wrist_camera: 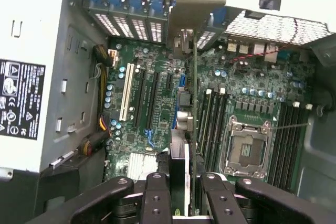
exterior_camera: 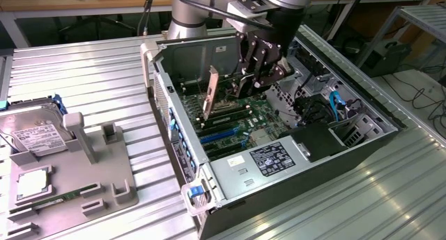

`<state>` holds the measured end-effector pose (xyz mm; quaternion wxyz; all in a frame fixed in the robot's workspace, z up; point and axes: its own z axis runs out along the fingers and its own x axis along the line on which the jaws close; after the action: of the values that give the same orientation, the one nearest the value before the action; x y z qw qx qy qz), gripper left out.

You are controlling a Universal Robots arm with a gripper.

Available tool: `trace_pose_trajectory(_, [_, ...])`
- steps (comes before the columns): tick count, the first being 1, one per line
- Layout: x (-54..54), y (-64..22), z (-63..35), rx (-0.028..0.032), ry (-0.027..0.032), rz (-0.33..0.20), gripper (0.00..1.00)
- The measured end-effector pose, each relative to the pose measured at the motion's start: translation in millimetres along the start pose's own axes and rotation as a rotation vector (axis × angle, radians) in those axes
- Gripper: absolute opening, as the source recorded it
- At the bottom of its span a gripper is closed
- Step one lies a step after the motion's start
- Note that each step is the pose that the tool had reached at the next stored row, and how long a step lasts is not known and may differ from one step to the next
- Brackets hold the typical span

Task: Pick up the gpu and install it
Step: 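Insert the gpu into the slot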

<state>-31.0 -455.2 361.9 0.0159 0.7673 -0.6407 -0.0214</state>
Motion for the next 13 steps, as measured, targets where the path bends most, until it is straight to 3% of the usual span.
trace_pose_trajectory(7, [-0.6,0.0,13.3,0.0002,0.0006,-0.012,0.27])
trace_pose_trajectory(12, [-0.8,-0.4,25.9,0.0013,-0.0037,0.074,0.27])
trace_pose_trajectory(13, [-1.1,-0.1,26.7,0.0066,-0.0028,0.075,0.27])
